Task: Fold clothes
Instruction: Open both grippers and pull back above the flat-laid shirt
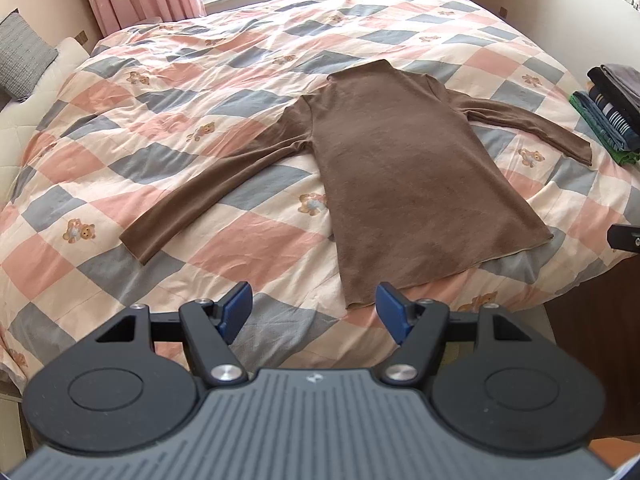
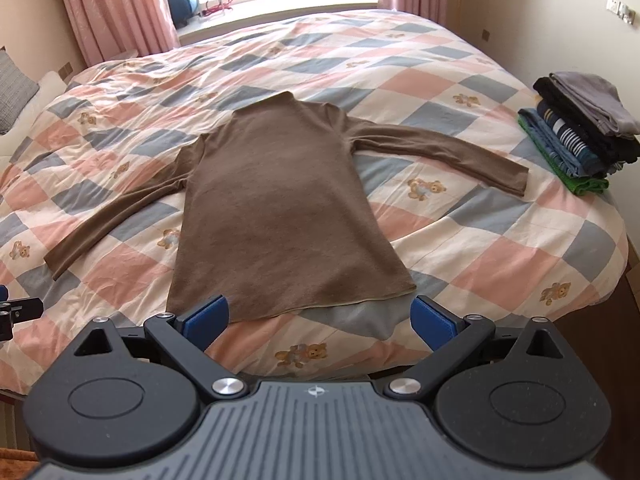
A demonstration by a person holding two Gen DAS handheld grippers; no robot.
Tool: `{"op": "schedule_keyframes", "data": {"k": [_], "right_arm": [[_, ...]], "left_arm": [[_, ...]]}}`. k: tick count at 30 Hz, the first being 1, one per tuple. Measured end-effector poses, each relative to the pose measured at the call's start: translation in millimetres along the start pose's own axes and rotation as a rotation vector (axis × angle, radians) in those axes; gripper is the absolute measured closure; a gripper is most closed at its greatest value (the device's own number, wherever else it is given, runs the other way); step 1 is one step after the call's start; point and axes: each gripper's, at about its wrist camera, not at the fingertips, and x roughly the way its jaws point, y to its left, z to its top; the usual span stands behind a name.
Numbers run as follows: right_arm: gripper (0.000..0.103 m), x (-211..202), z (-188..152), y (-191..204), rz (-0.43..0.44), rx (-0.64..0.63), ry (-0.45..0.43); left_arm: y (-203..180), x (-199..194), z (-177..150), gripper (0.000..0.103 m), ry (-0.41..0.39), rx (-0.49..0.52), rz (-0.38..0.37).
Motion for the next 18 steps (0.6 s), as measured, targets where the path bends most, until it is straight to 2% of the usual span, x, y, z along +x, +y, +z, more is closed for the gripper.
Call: {"op": "schedule_keyframes", "data": {"k": [18], "right_arm": [[0.003,15,7,36,0.056,-0.074,0.034]], "left_arm": [[36,-1,-15,0.038,0.037,-0.083,0.055]]}}
